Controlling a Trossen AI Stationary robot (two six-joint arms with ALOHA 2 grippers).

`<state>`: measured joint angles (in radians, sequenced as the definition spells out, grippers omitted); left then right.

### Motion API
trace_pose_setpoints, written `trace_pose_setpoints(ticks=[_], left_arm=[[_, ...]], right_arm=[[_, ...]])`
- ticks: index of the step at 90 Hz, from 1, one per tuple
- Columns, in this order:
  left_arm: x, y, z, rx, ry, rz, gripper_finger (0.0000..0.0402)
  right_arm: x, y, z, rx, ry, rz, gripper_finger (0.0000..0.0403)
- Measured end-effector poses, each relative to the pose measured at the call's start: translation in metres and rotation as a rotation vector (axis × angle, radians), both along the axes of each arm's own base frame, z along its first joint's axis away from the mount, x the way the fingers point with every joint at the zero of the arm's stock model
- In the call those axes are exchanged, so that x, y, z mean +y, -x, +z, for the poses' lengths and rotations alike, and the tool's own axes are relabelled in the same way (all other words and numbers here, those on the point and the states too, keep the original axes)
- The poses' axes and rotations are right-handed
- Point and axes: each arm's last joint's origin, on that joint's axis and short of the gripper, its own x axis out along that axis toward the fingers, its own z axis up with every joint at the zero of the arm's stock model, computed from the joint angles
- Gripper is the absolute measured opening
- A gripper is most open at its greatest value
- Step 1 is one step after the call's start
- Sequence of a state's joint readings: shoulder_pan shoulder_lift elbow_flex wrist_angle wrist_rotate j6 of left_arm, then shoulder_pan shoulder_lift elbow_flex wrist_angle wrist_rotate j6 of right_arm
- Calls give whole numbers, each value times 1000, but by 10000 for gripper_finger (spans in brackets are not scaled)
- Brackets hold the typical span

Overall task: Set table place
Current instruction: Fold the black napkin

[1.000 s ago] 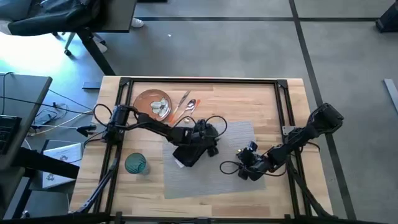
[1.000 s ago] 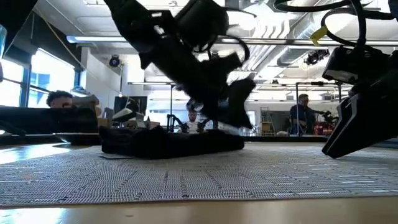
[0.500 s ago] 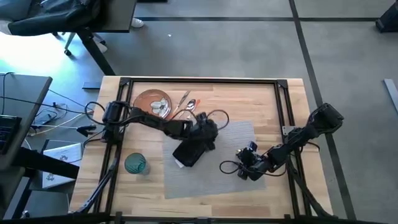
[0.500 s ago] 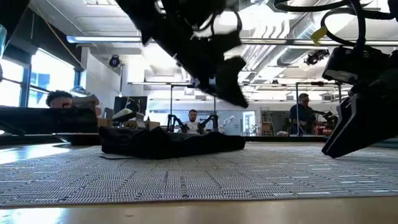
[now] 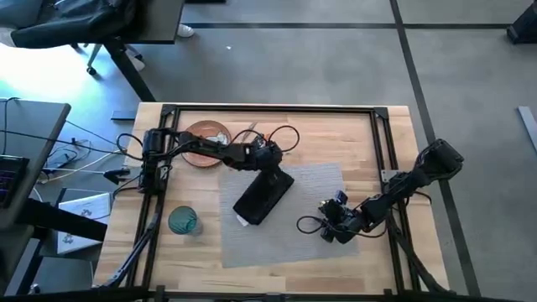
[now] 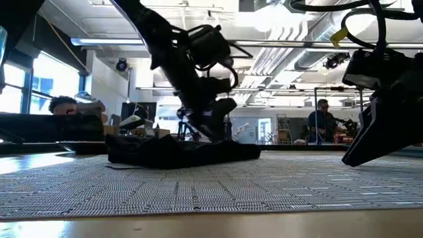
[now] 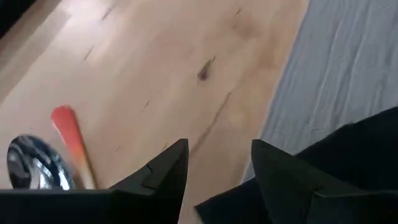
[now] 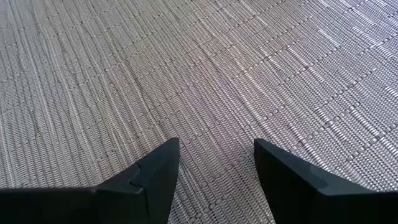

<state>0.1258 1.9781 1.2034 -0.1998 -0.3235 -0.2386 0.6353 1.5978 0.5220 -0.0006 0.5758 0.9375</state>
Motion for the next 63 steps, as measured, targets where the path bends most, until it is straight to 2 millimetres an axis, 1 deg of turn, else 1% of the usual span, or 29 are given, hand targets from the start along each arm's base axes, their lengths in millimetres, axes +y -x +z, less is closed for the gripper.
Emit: trace_pose_setpoints(ticks=[23, 41, 54, 63], left_arm=[[-4, 14, -7, 158, 38, 29, 161], [-19, 24, -4, 222, 86, 86, 161], [-32, 33, 6, 250, 96, 103, 161], [-42, 33, 24, 176, 74, 97, 161]], right_arm=[[0, 0, 0, -1, -1, 3, 193], [0, 0, 0, 0, 0, 3, 193], [0, 0, 0, 1, 1, 3, 193], [0, 0, 0, 5, 11, 16, 192]])
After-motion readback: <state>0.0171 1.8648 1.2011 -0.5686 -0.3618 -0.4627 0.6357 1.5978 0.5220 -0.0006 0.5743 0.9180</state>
